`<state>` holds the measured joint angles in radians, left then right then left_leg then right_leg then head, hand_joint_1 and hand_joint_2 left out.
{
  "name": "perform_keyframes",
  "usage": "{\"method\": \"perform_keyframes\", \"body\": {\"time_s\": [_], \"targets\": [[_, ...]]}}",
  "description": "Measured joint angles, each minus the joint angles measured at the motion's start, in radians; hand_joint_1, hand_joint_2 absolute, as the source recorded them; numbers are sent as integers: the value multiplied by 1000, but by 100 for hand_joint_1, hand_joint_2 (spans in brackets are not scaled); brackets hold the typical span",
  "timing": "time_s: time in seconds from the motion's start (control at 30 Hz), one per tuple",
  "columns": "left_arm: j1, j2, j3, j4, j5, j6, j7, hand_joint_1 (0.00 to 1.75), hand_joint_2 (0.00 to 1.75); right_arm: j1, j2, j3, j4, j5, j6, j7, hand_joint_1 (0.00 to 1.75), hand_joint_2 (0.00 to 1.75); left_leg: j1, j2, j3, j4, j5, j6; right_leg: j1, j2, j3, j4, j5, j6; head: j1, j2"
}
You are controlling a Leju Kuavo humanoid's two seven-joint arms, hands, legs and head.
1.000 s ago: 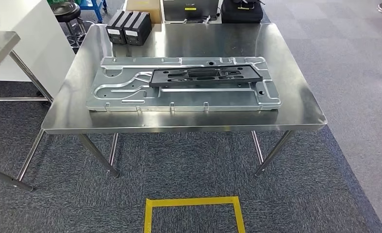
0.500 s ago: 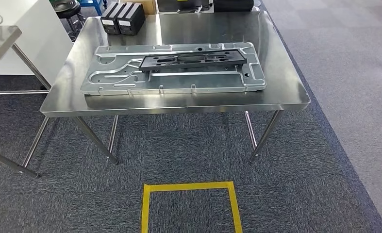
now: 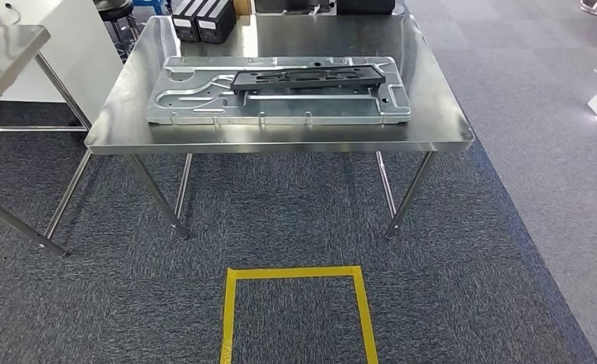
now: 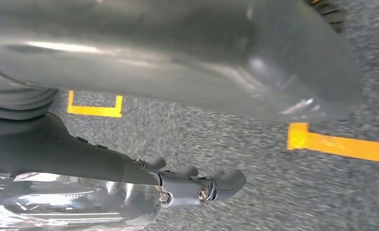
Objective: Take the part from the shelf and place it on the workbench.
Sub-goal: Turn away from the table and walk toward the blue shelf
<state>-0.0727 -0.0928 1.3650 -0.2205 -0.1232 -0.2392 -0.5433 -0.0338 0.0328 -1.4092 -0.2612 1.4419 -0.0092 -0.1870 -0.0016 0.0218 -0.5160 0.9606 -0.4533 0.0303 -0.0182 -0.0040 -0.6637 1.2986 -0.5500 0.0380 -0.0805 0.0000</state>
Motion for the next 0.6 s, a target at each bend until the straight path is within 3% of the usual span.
{"method": "perform_keyframes", "body": {"time_s": [0.03, 0.07, 0.13, 0.17, 0.2, 0.27, 0.33, 0.4, 0.43, 0.47, 0.5, 0.53, 0.6], "targets": [[0, 0, -2, 0, 0, 1, 1, 0, 0, 0, 0, 0, 0, 1, 0, 0, 0, 0, 1, 0, -20, 10, 8, -4, -3, 0, 38, -34, 31, 2, 0, 0], [-1, 0, -5, 0, 0, 3, 3, 0, 0, -1, 0, 1, 0, 2, 0, -1, 0, 0, 2, 0, -39, 21, 14, -8, -5, 0, 95, -99, 44, 3, 0, 0], [-2, -1, -11, 0, 0, 12, 10, 0, 0, -4, 0, 4, 1, 6, 0, -2, 0, 0, 0, -1, -67, 43, 23, -19, -4, 2, 201, -249, 15, -3, 0, 0], [-3, -1, -13, 0, 0, 19, 15, 0, 0, -5, 0, 5, 1, 8, 0, -2, 0, 0, -1, -2, -75, 50, 27, -25, -2, 3, 230, -298, -6, -10, 0, 0], [-3, 0, -14, 0, 0, 27, 20, 0, 0, -5, 0, 5, 2, 9, -1, -3, 0, 0, -1, -1, -79, 54, 33, -32, 1, 3, 237, -319, -15, -19, 0, 0], [-3, 0, -15, 0, 0, 44, 27, 0, 0, -4, 0, 6, 3, 12, 0, -3, 0, 0, 3, -3, -87, 61, 30, -46, 2, 0, 227, -321, -6, -38, 0, 0], [-1, 0, -15, 0, 0, 59, 30, 0, 0, -2, 0, 6, 5, 12, 2, -2, 0, 0, 8, -8, -112, 122, -28, -56, 2, -3, 213, -322, 10, -54, 0, 0], [-1, 0, -15, 0, -1, 71, 32, 0, 0, -2, 0, 6, 6, 11, 9, 0, 0, 0, 10, -11, -155, 249, -113, -61, 7, -4, 194, -321, 23, -60, 0, 0], [-1, 0, -15, 0, -1, 76, 32, 0, 0, -2, 0, 6, 7, 9, 15, 1, 0, 0, 11, -11, -170, 306, -137, -62, 9, -4, 186, -319, 29, -61, 0, 0], [-1, 1, -15, 0, -1, 79, 33, 0, 0, -2, 0, 6, 7, 6, 22, 2, 0, 0, 11, -11, -170, 334, -140, -62, 12, -4, 178, -318, 33, -62, 0, 0], [0, 2, -15, 0, -1, 82, 35, 0, 0, -2, 0, 5, 7, 2, 30, 4, 0, 0, 11, -11, -150, 321, -124, -59, 14, -3, 172, -315, 37, -62, 0, 0], [0, 2, -15, 0, 0, 84, 36, 0, 0, -2, 0, 5, 8, -2, 39, 7, 0, 0, 10, -11, -113, 270, -97, -54, 16, -3, 168, -313, 39, -61, 0, 0], [-1, 4, -15, 0, 0, 86, 39, 0, 0, -3, 2, 5, 11, -11, 53, 17, 0, 0, 5, -11, -20, 124, -55, -38, 19, -2, 164, -309, 41, -58, 0, 0]]}}
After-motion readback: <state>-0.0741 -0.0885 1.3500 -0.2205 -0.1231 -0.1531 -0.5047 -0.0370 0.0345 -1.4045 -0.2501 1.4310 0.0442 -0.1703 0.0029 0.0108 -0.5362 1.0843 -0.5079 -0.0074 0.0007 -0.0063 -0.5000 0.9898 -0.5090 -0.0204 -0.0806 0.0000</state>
